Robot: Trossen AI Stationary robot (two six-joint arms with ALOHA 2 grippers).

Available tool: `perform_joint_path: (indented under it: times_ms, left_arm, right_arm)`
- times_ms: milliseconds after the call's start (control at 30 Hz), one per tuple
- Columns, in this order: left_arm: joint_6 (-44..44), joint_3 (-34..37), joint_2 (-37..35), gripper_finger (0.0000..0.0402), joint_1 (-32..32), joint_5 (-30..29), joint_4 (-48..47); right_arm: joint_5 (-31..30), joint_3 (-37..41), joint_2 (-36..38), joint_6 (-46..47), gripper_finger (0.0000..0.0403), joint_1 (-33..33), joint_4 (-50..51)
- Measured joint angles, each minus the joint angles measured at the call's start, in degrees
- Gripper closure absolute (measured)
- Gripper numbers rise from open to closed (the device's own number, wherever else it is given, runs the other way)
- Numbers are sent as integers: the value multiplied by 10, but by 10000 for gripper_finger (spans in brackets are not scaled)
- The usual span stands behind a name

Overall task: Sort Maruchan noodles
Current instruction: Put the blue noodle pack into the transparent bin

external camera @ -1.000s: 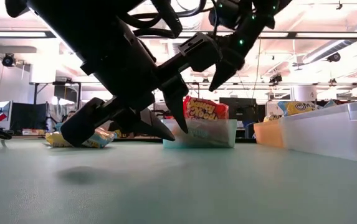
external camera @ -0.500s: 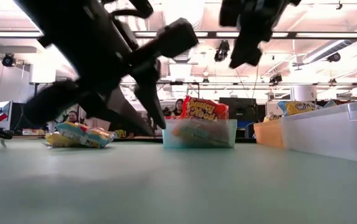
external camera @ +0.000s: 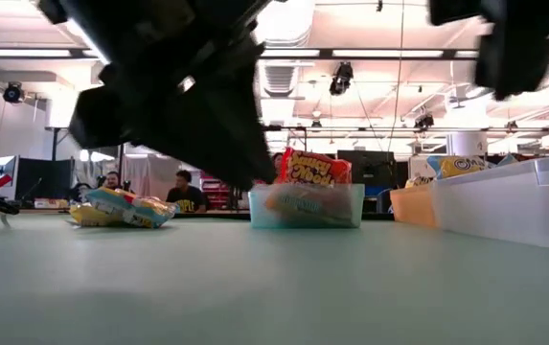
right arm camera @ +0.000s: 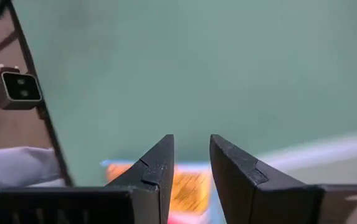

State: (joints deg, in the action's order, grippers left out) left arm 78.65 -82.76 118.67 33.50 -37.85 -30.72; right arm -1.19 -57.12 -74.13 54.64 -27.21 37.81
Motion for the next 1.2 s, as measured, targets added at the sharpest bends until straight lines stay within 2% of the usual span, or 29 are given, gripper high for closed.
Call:
perform_joint_path:
  times_ms: [300,433,567,733,933,1200]
  left_arm:
    - [-149,1,0,326,-1,-1,145]
    - [-177,1,1,326,-1,-1,190]
    - [-178,1,1,326,0,-1,205]
    - [-178,1,1,326,0,-1,217]
    - [-178,1,1,326,3,-1,222]
    - [-179,1,1,326,6,-1,222]
  right_arm:
    - [-4,-12,-58,240,310,-129,-8]
    - [-3,-14,-87,298,312,-161,-8]
    - [1,-14,-111,318,313,-175,-6]
    - [7,-15,-136,292,319,-177,-4]
    - [-14,-17,-175,189,317,-169,-15]
    - [-133,-22,-214,5,318,-132,-102]
